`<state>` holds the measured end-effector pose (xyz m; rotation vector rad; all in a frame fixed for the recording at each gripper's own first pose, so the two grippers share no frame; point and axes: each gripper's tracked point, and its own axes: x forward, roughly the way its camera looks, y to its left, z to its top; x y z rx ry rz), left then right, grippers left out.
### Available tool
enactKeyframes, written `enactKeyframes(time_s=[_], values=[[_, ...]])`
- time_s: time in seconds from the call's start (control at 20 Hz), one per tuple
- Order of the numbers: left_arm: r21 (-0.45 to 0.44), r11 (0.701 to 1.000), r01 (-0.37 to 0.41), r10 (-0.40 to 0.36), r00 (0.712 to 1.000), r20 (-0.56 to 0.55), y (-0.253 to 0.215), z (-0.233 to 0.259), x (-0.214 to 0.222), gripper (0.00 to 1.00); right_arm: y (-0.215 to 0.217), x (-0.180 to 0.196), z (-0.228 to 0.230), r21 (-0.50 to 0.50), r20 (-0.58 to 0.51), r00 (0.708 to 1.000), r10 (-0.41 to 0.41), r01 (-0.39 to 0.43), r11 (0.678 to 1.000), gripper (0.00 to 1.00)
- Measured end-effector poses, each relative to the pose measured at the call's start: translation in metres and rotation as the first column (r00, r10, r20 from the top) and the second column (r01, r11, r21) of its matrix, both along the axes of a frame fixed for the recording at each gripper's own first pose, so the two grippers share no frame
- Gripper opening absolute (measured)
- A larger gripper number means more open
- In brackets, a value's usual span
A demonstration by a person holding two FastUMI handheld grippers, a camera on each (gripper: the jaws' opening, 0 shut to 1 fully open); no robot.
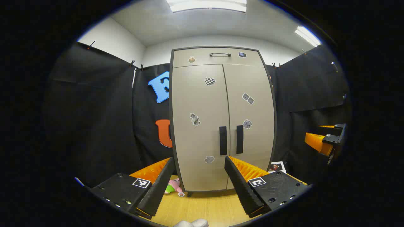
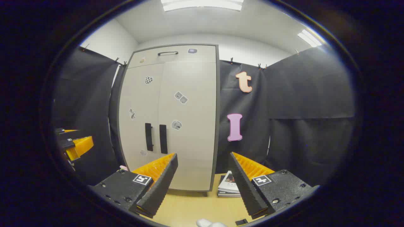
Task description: Open the right door of the double-door shoe cabinet with the right hand, and open the left door with the left hand.
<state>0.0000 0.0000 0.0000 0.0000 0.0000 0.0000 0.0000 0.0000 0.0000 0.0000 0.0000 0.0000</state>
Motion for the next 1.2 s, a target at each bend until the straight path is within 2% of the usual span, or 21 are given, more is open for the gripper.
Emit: enactKeyframes(time_s=[0.8, 1.0, 1.2], values=[[0.007, 1.0, -0.008, 0.008, 1.0, -0.003, 0.013, -0.003, -0.002, 0.96, 0.007, 0.003, 0.0, -0.019, 0.003, 1.0, -0.011, 0.012, 1.0, 1.0], [0.008, 1.0, -0.015, 0.015, 1.0, 0.0, 0.017, -0.005, -0.006, 0.96, 0.015, 0.014, -0.001, -0.028, -0.001, 1.0, -0.005, 0.005, 1.0, 1.0], [-0.002, 0.999, -0.039, 0.039, 0.999, -0.018, 0.032, -0.015, -0.017, 0.96, 0.035, 0.042, -0.006, -0.061, -0.001, 1.0, 0.007, -0.007, 0.998, 1.0]])
